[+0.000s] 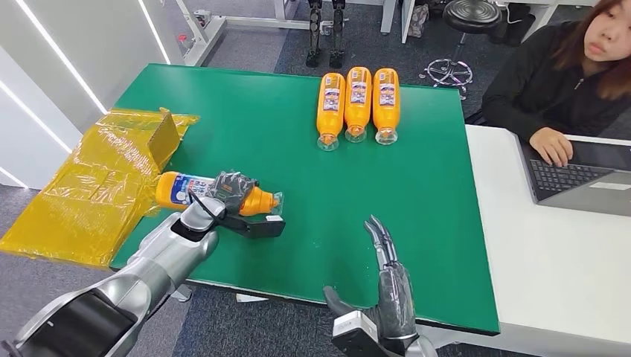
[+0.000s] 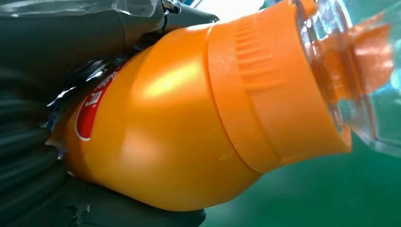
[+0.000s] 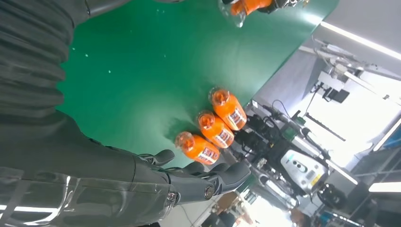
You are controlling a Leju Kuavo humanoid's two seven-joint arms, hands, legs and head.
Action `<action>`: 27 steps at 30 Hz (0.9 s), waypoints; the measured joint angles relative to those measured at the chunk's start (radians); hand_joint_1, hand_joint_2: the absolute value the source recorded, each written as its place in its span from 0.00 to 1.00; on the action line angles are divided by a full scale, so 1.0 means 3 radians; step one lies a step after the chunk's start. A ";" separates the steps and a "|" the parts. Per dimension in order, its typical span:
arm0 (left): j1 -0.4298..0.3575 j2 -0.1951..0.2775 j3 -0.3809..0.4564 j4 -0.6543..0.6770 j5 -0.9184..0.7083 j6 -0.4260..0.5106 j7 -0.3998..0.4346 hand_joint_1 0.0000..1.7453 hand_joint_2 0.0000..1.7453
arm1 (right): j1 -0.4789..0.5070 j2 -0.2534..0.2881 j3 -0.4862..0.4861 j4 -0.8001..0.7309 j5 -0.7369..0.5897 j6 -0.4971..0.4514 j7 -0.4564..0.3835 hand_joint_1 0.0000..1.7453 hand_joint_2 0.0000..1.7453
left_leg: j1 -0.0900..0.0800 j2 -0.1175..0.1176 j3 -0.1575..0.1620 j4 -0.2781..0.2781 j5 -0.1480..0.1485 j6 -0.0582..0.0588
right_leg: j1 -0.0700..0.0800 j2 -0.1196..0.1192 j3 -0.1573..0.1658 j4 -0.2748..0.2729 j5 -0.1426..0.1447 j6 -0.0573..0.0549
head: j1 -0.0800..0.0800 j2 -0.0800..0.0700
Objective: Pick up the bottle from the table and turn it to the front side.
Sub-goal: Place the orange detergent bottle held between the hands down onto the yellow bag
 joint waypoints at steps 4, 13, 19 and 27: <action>-0.0027 0.0084 -0.0014 0.0090 -0.0008 -0.0157 0.0192 1.00 1.00 | 0.0001 -0.0018 0.0000 0.0038 -0.0066 0.0054 -0.0031 0.00 1.00 | 0.0000 -0.0001 0.0001 0.0000 0.0000 0.0000 | 0.0000 -0.0001 0.0002 0.0000 0.0000 0.0000 | 0.0001 0.0000; -0.0071 0.0292 -0.0012 0.0200 0.0077 -0.0068 0.0473 0.84 1.00 | 0.0064 -0.0099 0.0006 0.0100 -0.0157 0.0068 -0.0064 0.00 1.00 | 0.0001 0.0003 0.0007 -0.0001 0.0001 -0.0002 | 0.0000 0.0003 0.0005 0.0002 0.0001 -0.0002 | 0.0000 0.0000; -0.0034 0.0448 0.0004 0.0245 0.0107 0.0093 0.0615 0.10 1.00 | 0.0066 -0.0105 0.0021 0.0176 -0.0189 0.0124 -0.0090 0.00 1.00 | 0.0001 0.0003 0.0007 -0.0001 0.0002 -0.0004 | 0.0000 0.0003 0.0005 0.0004 0.0001 -0.0003 | 0.0000 0.0000; 0.0043 0.0593 0.0037 0.0274 0.0084 0.0259 0.0728 0.00 1.00 | -0.0058 -0.0106 0.0056 0.0356 -0.0276 0.0189 -0.0171 0.00 1.00 | 0.0001 0.0004 0.0008 -0.0002 0.0003 -0.0005 | 0.0000 0.0004 0.0005 0.0005 0.0001 -0.0003 | 0.0000 0.0000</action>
